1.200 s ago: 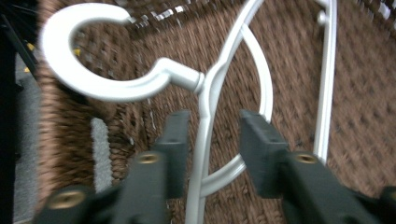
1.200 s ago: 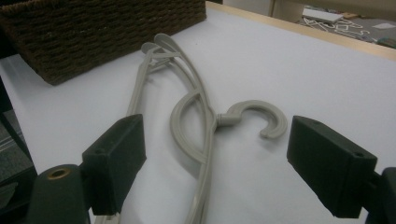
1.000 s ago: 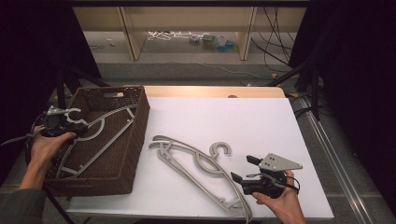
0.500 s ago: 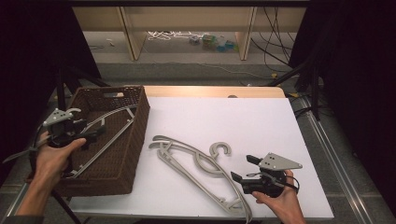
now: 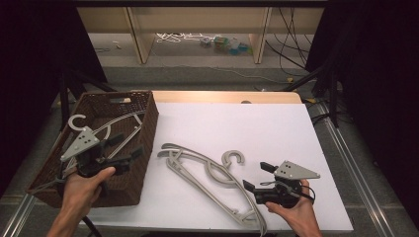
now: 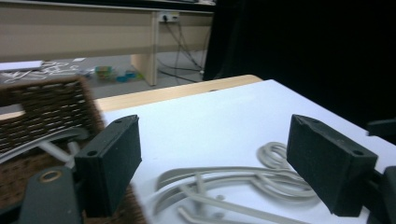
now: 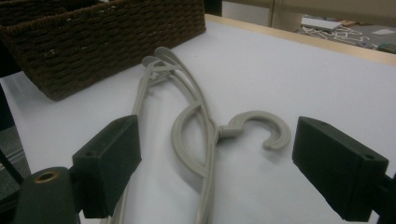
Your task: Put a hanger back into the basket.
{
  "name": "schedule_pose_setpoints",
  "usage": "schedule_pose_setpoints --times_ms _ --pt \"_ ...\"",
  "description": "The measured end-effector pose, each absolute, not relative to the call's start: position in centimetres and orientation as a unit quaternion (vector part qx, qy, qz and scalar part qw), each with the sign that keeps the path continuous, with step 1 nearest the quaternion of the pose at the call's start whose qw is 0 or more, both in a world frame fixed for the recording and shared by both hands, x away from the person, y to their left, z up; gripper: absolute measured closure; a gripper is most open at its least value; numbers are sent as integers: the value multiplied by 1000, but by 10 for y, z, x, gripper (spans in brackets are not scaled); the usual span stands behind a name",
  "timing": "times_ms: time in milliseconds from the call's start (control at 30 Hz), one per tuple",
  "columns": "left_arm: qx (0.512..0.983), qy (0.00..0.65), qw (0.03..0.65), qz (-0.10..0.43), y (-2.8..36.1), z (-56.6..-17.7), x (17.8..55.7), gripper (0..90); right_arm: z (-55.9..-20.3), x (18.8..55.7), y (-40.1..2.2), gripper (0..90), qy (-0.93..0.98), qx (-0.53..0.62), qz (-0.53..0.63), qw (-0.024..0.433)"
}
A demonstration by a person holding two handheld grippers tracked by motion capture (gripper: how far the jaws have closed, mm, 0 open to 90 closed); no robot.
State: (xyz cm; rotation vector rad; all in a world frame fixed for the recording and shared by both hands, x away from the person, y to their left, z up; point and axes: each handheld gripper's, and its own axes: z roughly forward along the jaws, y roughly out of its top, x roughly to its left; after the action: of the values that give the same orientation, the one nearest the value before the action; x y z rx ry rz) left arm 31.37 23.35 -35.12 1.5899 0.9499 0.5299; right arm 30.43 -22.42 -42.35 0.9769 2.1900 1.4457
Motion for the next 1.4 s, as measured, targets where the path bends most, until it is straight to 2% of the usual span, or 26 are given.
schedule_pose_setpoints --times_ms 167,533,667,800,1033,1200,1400 --pt "670 389 592 222 214 -361 305 178 -423 302 -225 161 765 342 518 172" --pt "686 351 603 208 182 -390 291 172 -426 301 -222 161 768 342 515 168" --pt "694 340 600 206 176 -402 286 172 -427 301 -222 161 765 342 517 174" --pt "705 326 586 229 174 -415 282 172 -428 302 -219 161 777 338 503 168" --pt "711 341 573 222 173 -431 279 172 -431 304 -211 172 798 327 478 167" --pt "716 338 568 226 173 -434 281 174 -438 313 -201 216 827 320 428 175" --pt "718 340 565 222 173 -435 282 174 -449 323 -194 308 860 306 378 152"
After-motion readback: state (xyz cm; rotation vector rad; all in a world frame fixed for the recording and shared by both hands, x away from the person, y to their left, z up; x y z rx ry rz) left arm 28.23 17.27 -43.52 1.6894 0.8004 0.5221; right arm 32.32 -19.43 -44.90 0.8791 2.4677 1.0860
